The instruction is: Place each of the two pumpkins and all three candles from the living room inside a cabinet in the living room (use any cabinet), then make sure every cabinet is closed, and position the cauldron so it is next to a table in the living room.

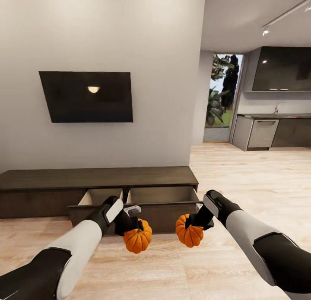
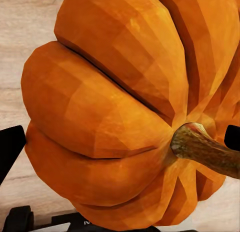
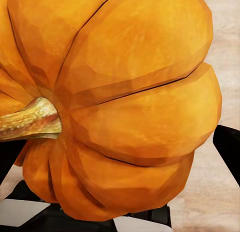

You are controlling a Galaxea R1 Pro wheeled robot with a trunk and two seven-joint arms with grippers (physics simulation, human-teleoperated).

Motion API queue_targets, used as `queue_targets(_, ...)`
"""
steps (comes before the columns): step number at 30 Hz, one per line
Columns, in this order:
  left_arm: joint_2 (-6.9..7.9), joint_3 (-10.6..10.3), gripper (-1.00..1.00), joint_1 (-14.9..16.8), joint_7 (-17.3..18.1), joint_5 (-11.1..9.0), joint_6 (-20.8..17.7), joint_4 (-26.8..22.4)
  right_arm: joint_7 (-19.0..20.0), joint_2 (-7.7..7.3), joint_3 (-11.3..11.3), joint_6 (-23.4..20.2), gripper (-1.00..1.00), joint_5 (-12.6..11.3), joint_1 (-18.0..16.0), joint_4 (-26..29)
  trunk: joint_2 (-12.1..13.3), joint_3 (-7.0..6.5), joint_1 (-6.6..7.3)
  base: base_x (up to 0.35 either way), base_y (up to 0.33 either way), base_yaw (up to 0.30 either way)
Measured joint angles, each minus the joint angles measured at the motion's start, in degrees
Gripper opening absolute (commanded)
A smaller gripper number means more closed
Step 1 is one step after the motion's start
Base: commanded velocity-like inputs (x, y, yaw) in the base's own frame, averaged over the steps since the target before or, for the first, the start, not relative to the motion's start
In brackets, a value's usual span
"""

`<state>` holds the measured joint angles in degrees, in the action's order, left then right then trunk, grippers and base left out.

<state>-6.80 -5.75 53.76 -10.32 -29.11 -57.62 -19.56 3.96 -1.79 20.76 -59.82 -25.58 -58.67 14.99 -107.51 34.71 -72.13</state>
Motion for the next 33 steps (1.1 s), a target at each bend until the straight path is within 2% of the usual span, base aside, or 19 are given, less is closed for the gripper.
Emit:
queue_targets(2, 0.0, 0.03, -1.0, 0.01, 0.05, -0.4, 0.04, 0.01, 0.0, 0.0, 0.01, 0.0, -1.0, 0.12, 0.04, -0.02, 0.0, 0.0, 0.0, 0.0, 0.0, 0.0)
queue_targets(8, 0.09, -0.16, -1.0, 0.0, -0.83, 1.57, 0.0, 0.08, -0.06, 0.2, 0.11, 0.0, -1.0, 0.1, 0.13, -0.04, 0.0, 0.0, 0.0, 0.0, 0.0, 0.0)
queue_targets(10, 0.09, -0.16, -1.0, 0.0, -1.84, 2.13, 0.01, 0.1, -0.07, 0.26, 0.14, 0.0, -1.0, 0.15, 0.15, -0.04, 0.0, 0.0, 0.0, 0.0, 0.0, 0.0)
queue_targets(14, -0.05, -0.13, -1.0, 0.0, -6.49, 3.49, -0.03, 0.08, -0.17, 0.4, 0.23, 0.0, -1.0, 0.34, 0.25, -0.11, 0.0, 0.0, 0.0, 0.0, 0.0, 0.0)
queue_targets(16, -0.31, 0.03, -1.0, 0.0, -8.46, 2.72, 0.11, 0.15, -0.26, 0.48, 0.31, 0.0, -1.0, 0.4, 0.26, -0.34, 0.0, 0.0, 0.0, 0.0, 0.0, 0.0)
queue_targets(18, -0.41, 0.01, -1.0, 0.0, -8.98, 2.94, 0.09, 0.25, -0.3, 0.5, 0.32, 0.0, -1.0, 0.48, 0.26, -0.42, 0.0, 0.0, 0.0, 0.0, 0.0, 0.0)
queue_targets(27, -1.59, 0.06, -1.0, 0.01, -8.99, 2.77, 0.45, 0.37, -0.24, 0.53, 0.3, 0.0, -1.0, 0.33, 0.3, -0.48, 0.0, 0.0, 0.0, 0.0, 0.0, 0.0)
queue_targets(33, -1.83, -0.2, -1.0, 0.0, -8.56, 2.81, 3.79, 1.75, -0.24, 0.53, 0.33, 0.01, -1.0, 0.4, 0.35, -0.49, 0.0, 0.0, 0.0, 0.006, 0.0, 0.0)
